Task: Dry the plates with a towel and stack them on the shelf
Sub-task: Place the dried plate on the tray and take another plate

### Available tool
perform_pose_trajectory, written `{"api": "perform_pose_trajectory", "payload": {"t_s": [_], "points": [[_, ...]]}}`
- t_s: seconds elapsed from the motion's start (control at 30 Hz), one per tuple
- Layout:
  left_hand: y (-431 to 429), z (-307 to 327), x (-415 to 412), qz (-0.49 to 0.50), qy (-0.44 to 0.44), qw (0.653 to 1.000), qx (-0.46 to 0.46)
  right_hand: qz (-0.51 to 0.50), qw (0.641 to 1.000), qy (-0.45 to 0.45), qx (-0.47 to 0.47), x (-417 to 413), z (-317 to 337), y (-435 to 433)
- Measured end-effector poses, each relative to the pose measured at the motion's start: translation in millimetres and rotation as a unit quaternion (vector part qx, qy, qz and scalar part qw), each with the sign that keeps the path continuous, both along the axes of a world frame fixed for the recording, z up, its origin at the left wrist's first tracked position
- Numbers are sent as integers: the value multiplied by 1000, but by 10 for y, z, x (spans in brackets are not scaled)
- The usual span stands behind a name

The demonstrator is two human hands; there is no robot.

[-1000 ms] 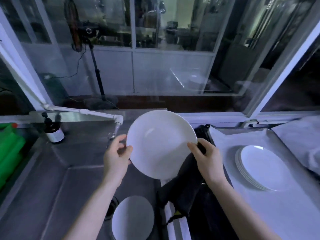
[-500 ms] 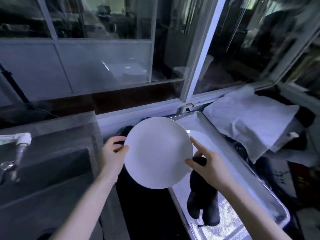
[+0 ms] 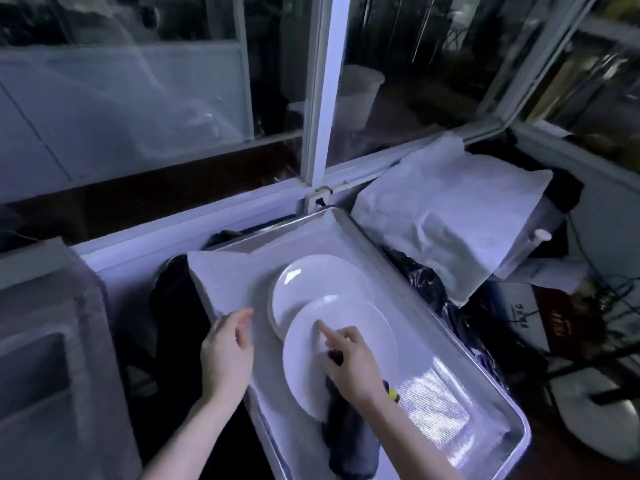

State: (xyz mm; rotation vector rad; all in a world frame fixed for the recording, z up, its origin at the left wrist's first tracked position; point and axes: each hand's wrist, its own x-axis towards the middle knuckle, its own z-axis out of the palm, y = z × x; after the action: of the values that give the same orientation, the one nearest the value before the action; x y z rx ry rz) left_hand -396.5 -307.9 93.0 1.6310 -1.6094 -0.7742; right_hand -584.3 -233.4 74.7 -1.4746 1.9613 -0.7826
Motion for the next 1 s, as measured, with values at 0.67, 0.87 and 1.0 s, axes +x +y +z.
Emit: {"api": "perform_pose_trajectory", "payload": {"t_s": [0.67,0.87,1.0], "points": [[125,-176,-410,16,83,990,116,-138,982,128,31,-557,-7,33],[-139,-167,-432,25,103,989,105,-135,987,69,44,-707,-24,-21],[-360,-117,-501,33,97,989,106,-154,988,27,6,-757,37,-225]]}}
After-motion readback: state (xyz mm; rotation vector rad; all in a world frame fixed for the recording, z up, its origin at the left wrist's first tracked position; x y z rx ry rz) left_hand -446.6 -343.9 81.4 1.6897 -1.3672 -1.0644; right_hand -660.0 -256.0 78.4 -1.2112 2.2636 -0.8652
